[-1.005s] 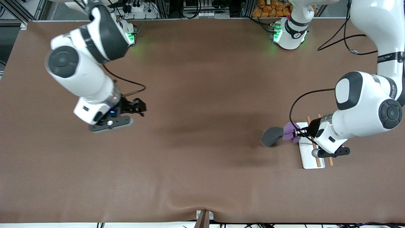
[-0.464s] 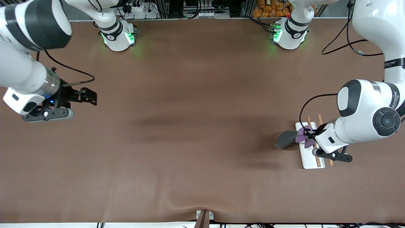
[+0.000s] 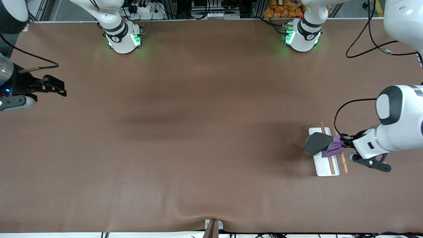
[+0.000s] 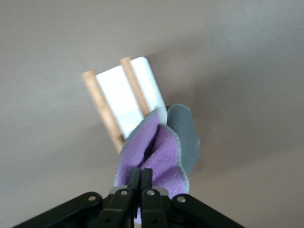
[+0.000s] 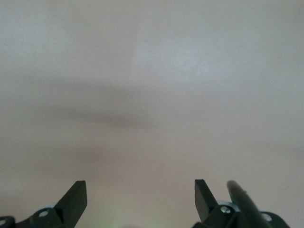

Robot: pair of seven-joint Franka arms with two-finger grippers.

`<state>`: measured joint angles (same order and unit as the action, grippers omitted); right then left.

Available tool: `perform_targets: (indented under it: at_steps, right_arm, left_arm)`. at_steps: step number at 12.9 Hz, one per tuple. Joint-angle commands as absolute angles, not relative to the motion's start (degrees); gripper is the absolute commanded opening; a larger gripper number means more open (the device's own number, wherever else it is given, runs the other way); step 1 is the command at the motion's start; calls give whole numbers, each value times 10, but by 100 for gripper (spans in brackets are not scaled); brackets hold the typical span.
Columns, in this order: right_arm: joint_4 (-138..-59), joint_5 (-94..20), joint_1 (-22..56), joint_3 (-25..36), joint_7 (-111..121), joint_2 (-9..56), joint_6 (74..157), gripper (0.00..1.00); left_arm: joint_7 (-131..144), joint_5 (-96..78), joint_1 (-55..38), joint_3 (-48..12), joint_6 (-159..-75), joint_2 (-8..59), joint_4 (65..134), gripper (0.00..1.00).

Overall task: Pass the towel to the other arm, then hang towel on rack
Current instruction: 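Lower the towel over the wooden rods with the left gripper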

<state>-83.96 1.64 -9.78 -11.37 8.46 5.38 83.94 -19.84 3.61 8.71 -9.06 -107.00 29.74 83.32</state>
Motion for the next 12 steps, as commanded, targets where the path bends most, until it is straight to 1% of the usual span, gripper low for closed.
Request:
perform_targets:
  at_steps: [1,4,7,8,9,10,12]
  right_arm:
    - [-860,25,-118,-125,85,19,842,100]
    - [-859,22,-128,-124,83,14,839,100]
    - [-850,13,-158,-125,83,7,841,100]
    - [-850,14,-157,-121,83,4,838,100]
    - [-849,14,-155,-111,83,1,825,100]
    - [-846,13,-130,-80,83,1,823,100]
    - [-846,13,-59,-4,79,-1,823,100]
  left_arm:
    - [-242,41,121,-97,-1064,297,830,0]
    - [-265,22,156,-98,-1065,312,831,0]
    - [-276,8,160,-98,-1065,318,831,0]
    - [-276,7,159,-98,-1066,319,831,0]
    - [-276,7,157,-98,-1067,320,831,4]
    - [-275,7,157,-100,-1068,322,831,7]
    - [-267,4,150,-102,-1069,323,831,7]
